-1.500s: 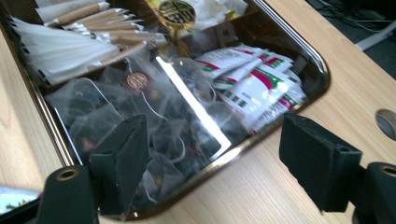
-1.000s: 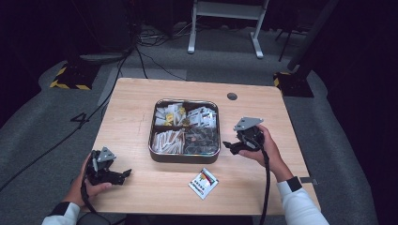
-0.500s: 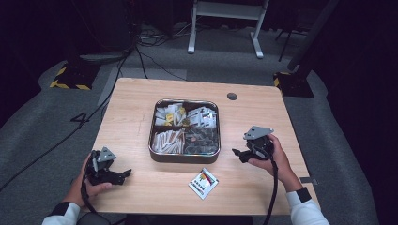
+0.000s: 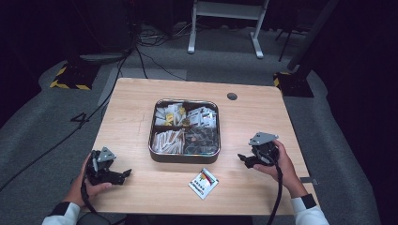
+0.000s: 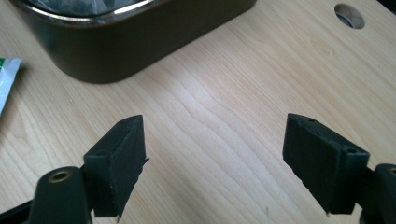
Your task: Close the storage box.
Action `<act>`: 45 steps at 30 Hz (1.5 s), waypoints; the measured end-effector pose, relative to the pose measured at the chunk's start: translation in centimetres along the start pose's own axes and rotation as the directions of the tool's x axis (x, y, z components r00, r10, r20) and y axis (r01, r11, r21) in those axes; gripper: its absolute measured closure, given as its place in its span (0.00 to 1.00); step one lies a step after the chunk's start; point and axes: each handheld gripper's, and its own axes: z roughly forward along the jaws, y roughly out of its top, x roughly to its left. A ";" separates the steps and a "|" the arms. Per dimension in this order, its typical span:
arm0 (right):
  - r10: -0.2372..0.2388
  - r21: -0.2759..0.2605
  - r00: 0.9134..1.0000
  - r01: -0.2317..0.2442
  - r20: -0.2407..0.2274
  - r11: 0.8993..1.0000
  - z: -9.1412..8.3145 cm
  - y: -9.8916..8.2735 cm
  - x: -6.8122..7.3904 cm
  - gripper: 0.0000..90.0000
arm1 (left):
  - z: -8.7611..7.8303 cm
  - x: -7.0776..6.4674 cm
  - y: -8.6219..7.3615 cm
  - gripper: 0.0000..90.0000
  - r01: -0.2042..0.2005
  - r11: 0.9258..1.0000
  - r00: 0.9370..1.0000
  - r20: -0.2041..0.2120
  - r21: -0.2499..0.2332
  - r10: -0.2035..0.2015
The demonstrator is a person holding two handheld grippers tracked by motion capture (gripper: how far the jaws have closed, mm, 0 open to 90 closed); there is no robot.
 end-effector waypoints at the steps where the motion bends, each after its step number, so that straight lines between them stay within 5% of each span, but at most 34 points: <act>1: 0.001 0.003 1.000 -0.001 0.001 1.000 0.0 -0.2 0.0 0.24 | 0.0 0.0 0.0 0.00 0.000 1.000 1.000 0.000 0.000 0.000; 29: 0.104 0.049 0.994 -0.105 0.022 0.993 -0.2 -6.0 -0.8 0.23 | 0.0 0.0 0.0 0.00 0.000 1.000 1.000 -0.002 -0.001 0.000; 40: 0.185 0.017 0.983 -0.185 0.005 0.983 -0.6 -8.4 -1.1 0.22 | 0.0 0.0 0.0 0.00 0.000 1.000 1.000 -0.002 0.000 0.000; 45: 0.254 -0.020 0.967 -0.254 -0.003 0.967 -1.1 -9.6 -1.6 0.22 | 0.0 0.0 0.0 0.00 0.001 1.000 1.000 -0.002 0.000 -0.001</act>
